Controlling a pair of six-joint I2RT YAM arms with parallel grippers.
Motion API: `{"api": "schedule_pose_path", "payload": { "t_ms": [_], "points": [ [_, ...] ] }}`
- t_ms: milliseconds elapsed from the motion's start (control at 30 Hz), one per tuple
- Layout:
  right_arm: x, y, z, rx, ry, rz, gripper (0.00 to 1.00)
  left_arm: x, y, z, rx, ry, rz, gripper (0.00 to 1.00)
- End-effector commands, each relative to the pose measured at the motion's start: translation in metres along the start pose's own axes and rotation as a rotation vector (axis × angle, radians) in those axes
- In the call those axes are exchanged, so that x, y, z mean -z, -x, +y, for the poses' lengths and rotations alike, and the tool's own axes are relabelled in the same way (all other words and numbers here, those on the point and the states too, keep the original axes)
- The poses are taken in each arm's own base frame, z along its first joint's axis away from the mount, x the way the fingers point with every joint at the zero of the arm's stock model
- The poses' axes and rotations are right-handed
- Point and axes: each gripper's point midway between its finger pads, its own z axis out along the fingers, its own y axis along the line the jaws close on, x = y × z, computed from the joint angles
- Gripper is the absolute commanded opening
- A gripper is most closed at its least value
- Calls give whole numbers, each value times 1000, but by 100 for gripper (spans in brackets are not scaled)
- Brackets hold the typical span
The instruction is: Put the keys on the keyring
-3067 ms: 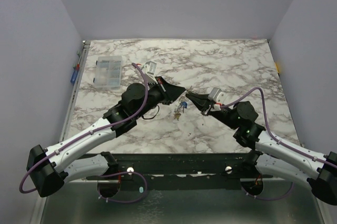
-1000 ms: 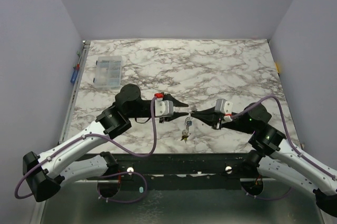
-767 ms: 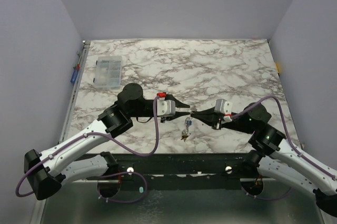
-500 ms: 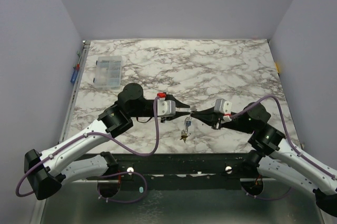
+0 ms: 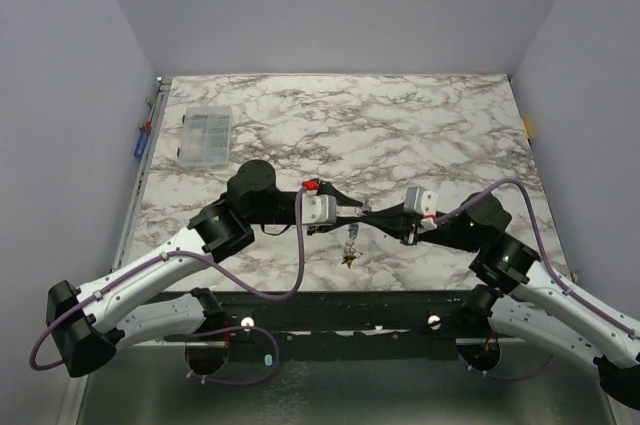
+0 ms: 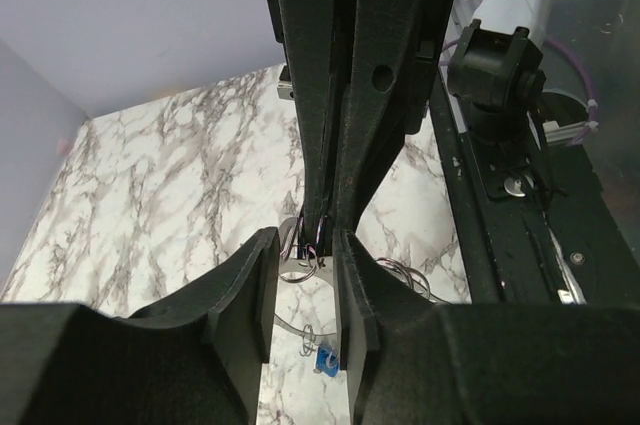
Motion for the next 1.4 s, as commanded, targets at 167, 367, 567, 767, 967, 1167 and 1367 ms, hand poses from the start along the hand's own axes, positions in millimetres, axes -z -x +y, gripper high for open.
{"api": "schedule_pose_path", "payload": {
  "t_ms": [167,367,567,767,967,1167,1367],
  "points": [
    [1,44,-5,56,4,-113,1,0,-15,5,-47,41,43,21],
    [2,53,-4,59,13,-139,1,-2,-22,4,-41,35,55,21],
    [3,60,-2,73,31,-162,1,-4,-29,9,0,63,80,9],
    [4,62,2,75,46,-175,1,-7,-31,12,19,73,92,0],
    [3,51,6,53,61,-140,11,-7,-29,19,40,102,101,0],
    [3,45,6,38,62,-104,37,-6,-26,23,38,122,103,0],
    [4,42,3,37,51,-76,40,-3,-22,25,25,135,96,0]
  ]
}}
